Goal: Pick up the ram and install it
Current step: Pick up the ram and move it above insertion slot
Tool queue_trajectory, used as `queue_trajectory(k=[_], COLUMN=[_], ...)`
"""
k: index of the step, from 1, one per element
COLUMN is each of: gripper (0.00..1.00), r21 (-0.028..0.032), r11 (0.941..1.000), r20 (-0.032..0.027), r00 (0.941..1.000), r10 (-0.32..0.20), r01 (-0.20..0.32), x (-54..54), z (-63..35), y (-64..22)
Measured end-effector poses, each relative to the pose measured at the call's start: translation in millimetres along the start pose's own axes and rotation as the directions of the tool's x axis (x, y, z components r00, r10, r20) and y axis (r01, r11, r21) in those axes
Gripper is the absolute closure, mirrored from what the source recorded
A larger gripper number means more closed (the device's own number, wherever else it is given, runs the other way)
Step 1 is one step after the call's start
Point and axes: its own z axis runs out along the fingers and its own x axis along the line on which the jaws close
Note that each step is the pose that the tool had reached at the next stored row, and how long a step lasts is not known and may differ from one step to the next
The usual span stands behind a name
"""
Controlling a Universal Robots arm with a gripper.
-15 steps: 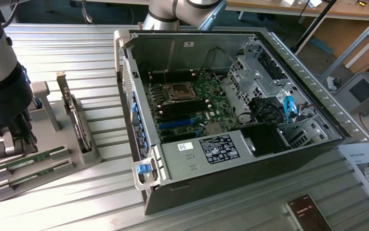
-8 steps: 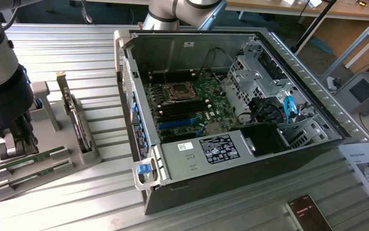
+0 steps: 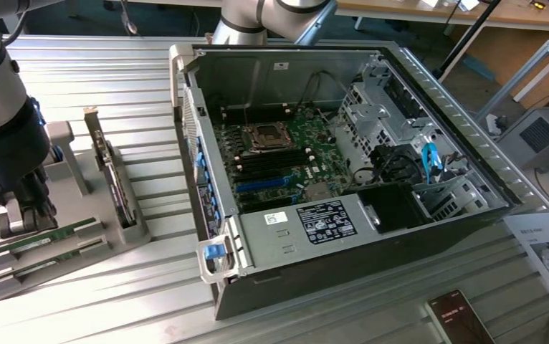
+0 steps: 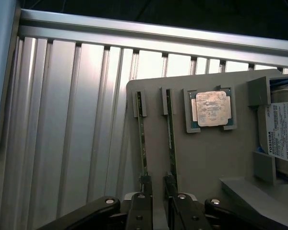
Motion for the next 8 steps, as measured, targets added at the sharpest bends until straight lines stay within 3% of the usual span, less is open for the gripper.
queue_trajectory(k=[8], gripper=[0.76], r21=[0.0026], r11=[1.0000], r20=[-0.0002], r00=[1.0000], r10=[0.000], r01=[0.000], x=[-0.1], z=[4.5], y=[0.0])
